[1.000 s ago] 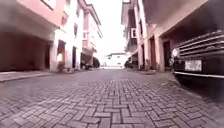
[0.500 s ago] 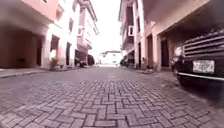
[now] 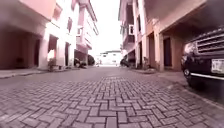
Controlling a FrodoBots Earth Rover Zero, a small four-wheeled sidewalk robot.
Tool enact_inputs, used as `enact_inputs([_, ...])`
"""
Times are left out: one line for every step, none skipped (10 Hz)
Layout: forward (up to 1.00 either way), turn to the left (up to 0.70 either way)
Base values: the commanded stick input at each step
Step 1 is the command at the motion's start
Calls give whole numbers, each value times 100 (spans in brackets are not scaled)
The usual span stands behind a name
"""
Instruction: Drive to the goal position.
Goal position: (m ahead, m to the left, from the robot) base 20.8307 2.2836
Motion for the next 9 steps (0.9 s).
enact_inputs([70, 0])
enact_inputs([70, 0])
enact_inputs([70, 0])
enact_inputs([70, 0])
enact_inputs([70, 0])
enact_inputs([70, -7])
enact_inputs([70, -34])
enact_inputs([70, -35])
enact_inputs([70, -35])
